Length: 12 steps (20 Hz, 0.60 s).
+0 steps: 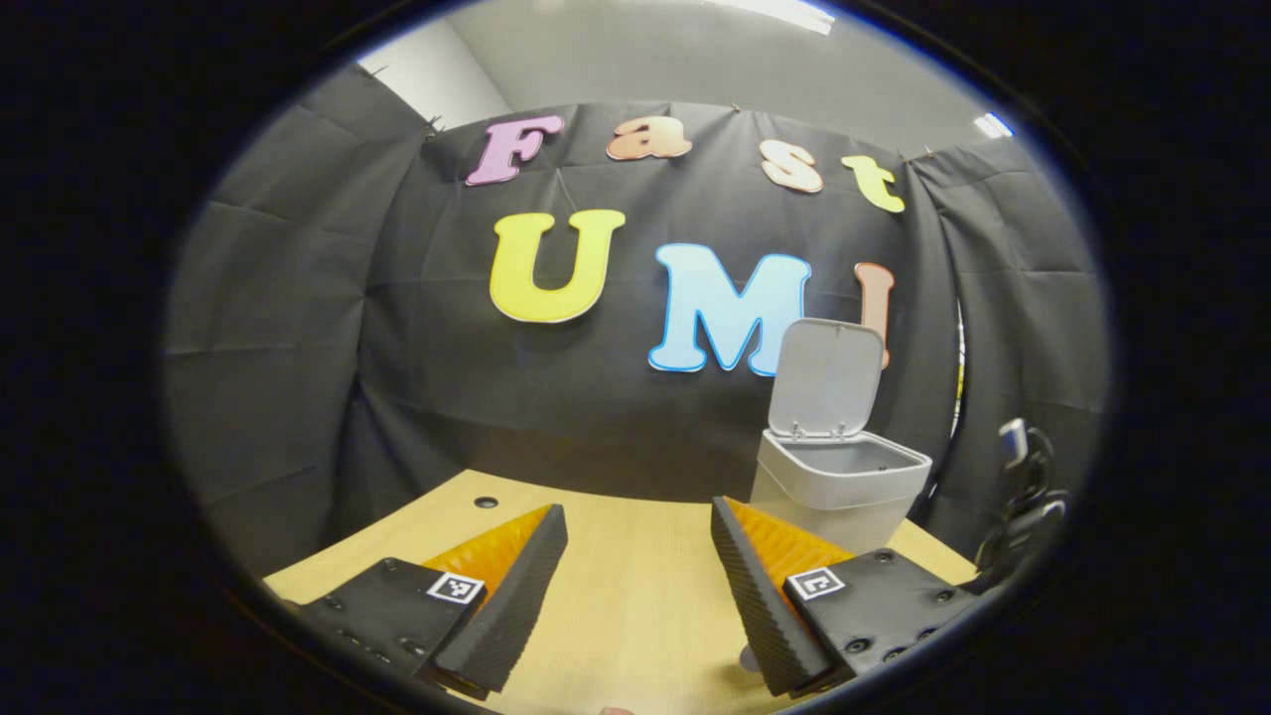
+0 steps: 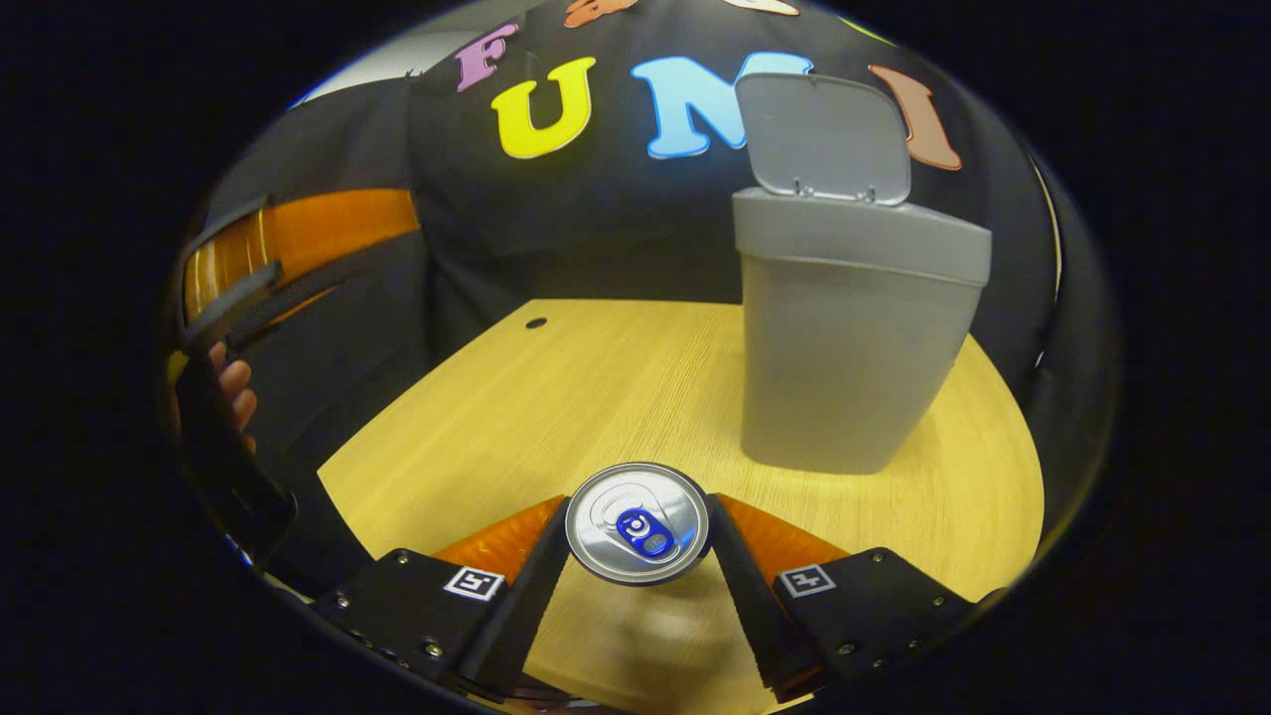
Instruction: Press the lid of the desktop garbage bin to open it, pick up the crumpled paper on the desktop and throw it into the bin, then pick up the pop can on the desktop and drop it into the bin, and finally close the garbage bin lid.
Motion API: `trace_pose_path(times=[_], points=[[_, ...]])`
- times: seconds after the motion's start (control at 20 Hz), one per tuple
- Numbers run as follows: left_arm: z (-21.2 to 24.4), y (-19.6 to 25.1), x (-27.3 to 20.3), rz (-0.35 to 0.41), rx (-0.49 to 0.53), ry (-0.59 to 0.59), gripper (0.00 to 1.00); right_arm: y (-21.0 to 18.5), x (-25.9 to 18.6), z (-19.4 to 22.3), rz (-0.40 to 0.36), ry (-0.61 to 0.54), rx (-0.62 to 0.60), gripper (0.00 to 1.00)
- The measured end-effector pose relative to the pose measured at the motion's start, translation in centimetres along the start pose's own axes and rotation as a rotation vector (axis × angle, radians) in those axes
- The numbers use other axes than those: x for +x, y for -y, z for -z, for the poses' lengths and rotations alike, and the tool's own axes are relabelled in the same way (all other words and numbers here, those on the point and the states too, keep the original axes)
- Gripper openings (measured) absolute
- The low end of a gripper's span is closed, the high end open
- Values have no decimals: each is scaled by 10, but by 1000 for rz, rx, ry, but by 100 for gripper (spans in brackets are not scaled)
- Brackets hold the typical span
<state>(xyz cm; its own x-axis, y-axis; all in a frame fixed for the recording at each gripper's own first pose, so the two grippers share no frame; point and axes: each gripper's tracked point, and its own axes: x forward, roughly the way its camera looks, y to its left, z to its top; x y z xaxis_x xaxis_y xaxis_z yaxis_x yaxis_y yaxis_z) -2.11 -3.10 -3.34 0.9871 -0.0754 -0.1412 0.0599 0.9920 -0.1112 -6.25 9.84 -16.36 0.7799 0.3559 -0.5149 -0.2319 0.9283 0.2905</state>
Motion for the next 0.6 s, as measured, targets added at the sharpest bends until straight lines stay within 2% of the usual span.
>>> trace_pose_path(times=[0.3, 0.6], points=[[-11, 7, 4, 15, 14, 28, 95, 32, -32, -91, 111, 262, -43, 85], [-20, 6, 6, 12, 16, 41, 95, 62, -43, -154, 176, 408, -64, 84]])
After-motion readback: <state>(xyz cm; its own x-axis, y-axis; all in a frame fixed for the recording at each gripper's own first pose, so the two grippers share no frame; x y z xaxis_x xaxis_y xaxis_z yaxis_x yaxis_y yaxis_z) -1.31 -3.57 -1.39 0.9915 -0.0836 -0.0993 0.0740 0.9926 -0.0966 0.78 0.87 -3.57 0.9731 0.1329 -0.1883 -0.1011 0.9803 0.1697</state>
